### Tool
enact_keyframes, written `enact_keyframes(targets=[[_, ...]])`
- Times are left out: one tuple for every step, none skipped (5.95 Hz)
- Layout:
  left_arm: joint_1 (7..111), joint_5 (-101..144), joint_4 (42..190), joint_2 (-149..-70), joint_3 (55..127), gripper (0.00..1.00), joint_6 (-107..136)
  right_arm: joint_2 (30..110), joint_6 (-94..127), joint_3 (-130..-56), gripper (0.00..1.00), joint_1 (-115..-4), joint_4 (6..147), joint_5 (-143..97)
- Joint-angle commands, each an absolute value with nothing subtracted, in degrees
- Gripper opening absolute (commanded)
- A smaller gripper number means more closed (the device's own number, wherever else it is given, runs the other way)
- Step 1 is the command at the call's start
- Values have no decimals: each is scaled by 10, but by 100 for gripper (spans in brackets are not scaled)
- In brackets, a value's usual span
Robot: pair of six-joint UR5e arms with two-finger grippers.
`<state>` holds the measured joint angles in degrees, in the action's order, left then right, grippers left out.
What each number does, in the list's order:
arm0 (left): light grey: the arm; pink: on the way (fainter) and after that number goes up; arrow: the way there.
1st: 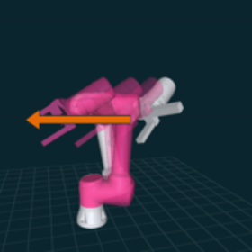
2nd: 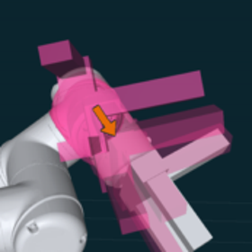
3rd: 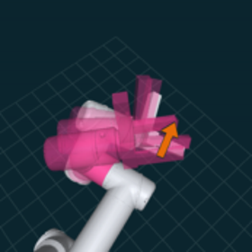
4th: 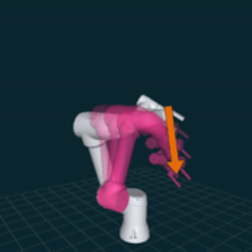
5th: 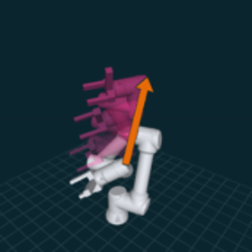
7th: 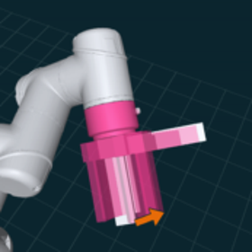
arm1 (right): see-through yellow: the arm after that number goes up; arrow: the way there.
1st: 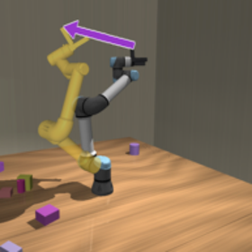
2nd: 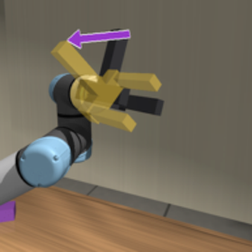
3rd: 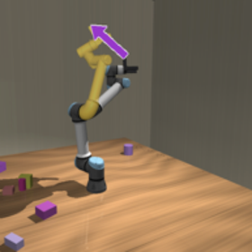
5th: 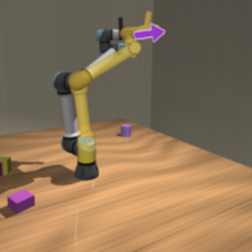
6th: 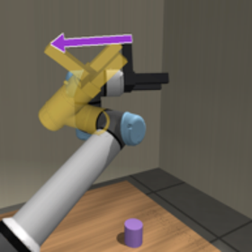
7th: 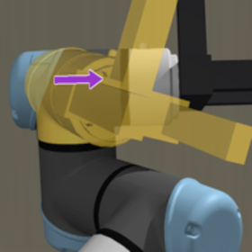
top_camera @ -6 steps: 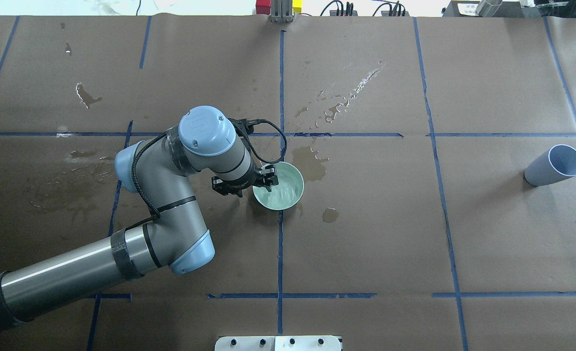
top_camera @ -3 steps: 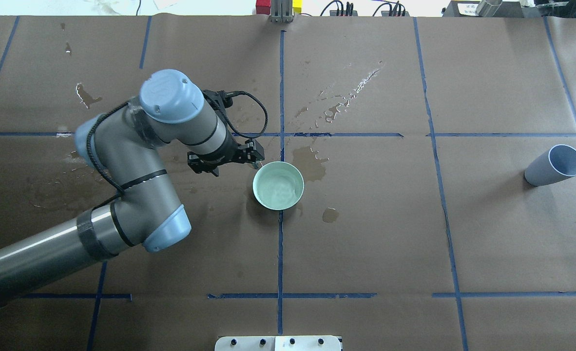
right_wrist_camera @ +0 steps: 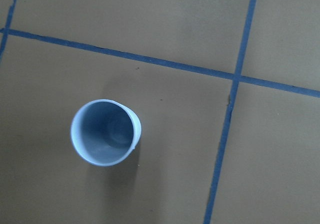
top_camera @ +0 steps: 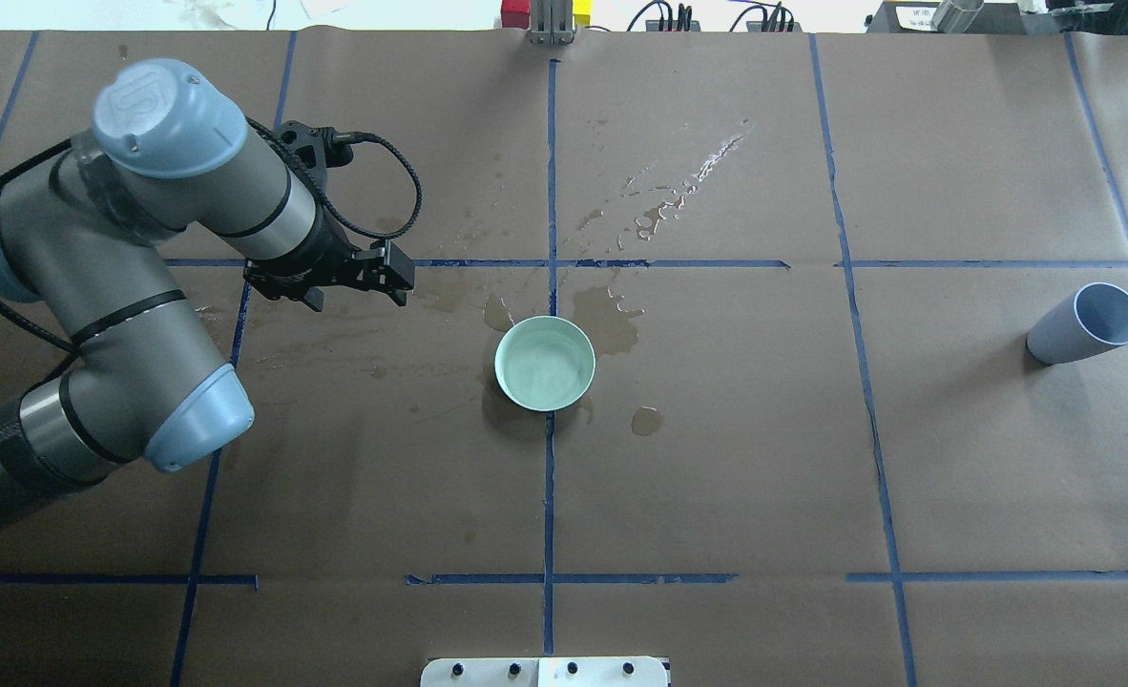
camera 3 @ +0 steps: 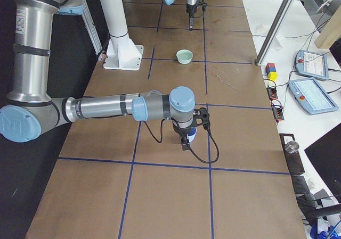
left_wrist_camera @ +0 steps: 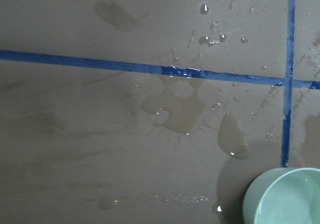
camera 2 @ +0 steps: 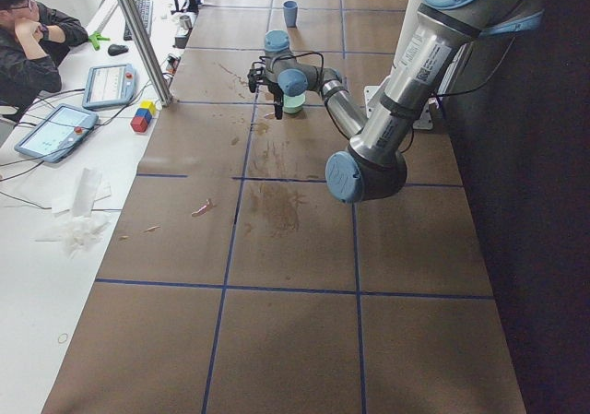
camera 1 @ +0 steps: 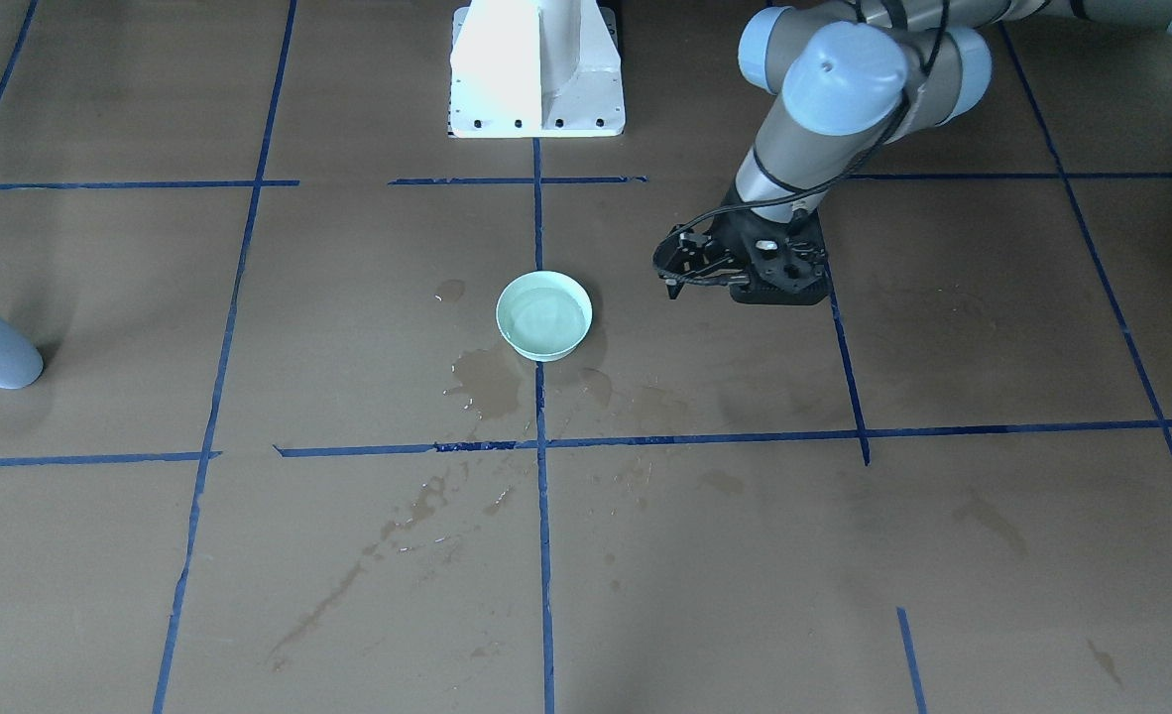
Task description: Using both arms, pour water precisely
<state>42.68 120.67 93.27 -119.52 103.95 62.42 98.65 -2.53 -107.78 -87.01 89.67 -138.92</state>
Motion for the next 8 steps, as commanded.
enact_keyframes(targets=[[432,1215,925,-1188,1049,100,612,999,121,-1113,99,-837,820,-1410],[432,1215,925,-1189,1049,100,615,1040,273,-1115,99,-782,649,-1385],[432,1215,925,-1189,1049,100,617,1086,394,-1114,99,-711,491,-1317],[432,1214,925,-1189,1049,100,618,1121,444,-1112,99,-649,395,-1236],[432,1214,925,-1190,1049,100,620,1143,448,-1093,99,-628,325,-1190],[432,1214,925,-1190,1049,100,623,1143,476,-1051,98,-606,252,-1153],[431,1214,926,-1191,1050,100,634,1143,511,-1007,98,-553,175,-1075],[431,1214,926,-1192,1052,100,635,1142,531,-975,98,-517,124,-1016]])
